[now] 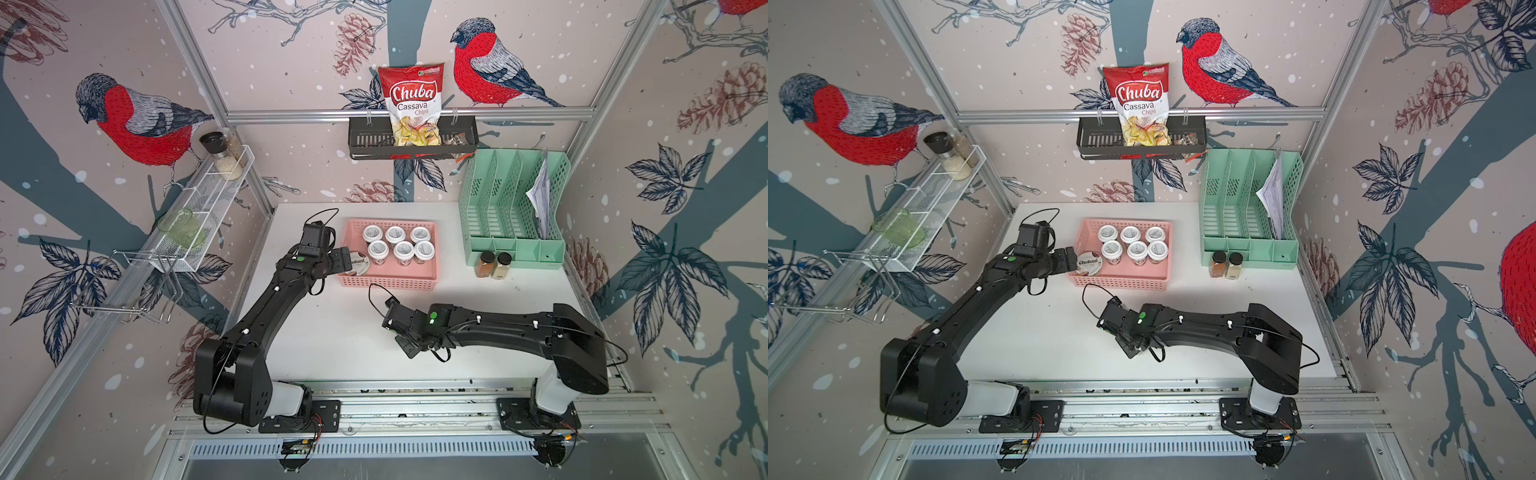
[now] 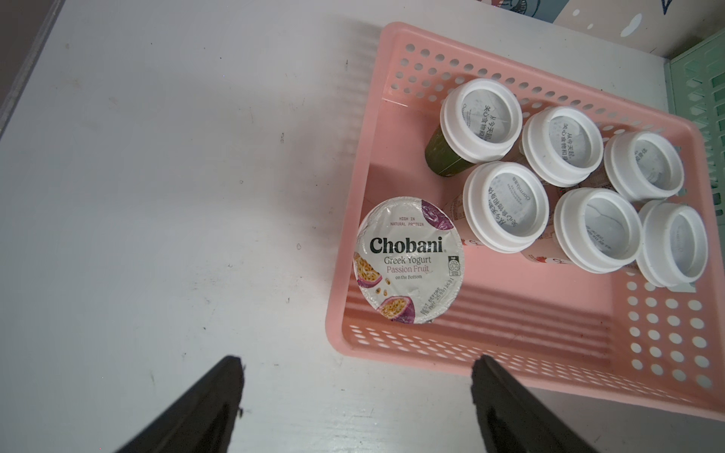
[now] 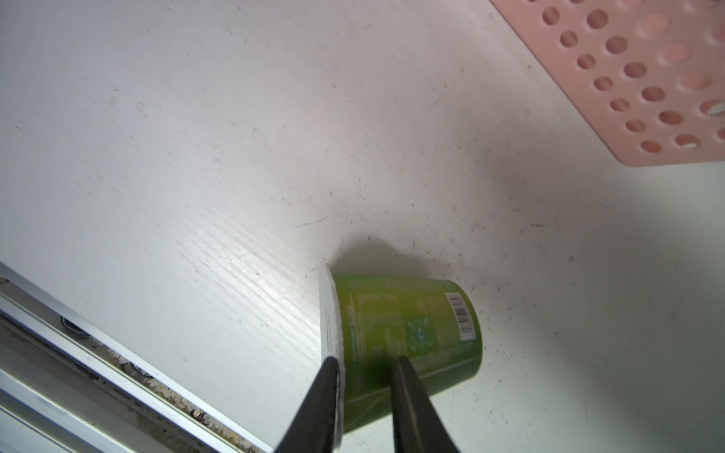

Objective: Put the yogurt in the basket
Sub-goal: Pick up the yogurt from the center of the board.

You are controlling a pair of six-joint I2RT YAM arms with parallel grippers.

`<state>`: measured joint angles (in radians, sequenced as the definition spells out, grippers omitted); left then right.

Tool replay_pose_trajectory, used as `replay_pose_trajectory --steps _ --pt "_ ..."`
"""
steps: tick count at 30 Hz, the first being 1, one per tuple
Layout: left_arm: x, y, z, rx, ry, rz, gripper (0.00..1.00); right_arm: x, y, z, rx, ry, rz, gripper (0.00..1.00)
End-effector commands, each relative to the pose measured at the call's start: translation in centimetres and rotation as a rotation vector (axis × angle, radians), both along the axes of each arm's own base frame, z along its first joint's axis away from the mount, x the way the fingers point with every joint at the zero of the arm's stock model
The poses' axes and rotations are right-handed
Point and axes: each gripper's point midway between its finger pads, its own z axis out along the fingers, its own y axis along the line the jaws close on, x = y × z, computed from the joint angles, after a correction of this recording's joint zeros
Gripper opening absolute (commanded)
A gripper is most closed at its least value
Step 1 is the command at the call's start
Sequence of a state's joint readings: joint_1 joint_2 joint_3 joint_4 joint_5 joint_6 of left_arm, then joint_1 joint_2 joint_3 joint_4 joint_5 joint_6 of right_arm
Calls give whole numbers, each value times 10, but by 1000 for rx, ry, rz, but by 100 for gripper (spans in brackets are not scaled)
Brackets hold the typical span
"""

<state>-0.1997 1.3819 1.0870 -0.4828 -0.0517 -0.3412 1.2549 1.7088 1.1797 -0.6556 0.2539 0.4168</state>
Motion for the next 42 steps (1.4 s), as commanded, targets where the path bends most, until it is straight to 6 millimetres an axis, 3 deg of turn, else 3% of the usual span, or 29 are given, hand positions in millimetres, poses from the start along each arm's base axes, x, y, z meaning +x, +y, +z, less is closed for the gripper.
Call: replay_pose_trajectory --steps 1,12,24,30,35,42 --pt "1 1 2 6 -3 1 94 2 -1 0 -8 -14 6 23" --pt "1 3 2 16 -3 12 94 4 -6 4 6 -5 -7 2" --pt "1 4 3 18 -5 12 94 1 -11 -3 0 21 -7 11" --pt "1 4 2 17 -3 13 94 3 -13 -5 -19 11 -7 24" --pt "1 4 3 20 -5 13 94 4 -14 -5 -29 7 -5 23" --pt "1 5 5 25 -9 15 94 5 -17 -6 -46 1 -7 13"
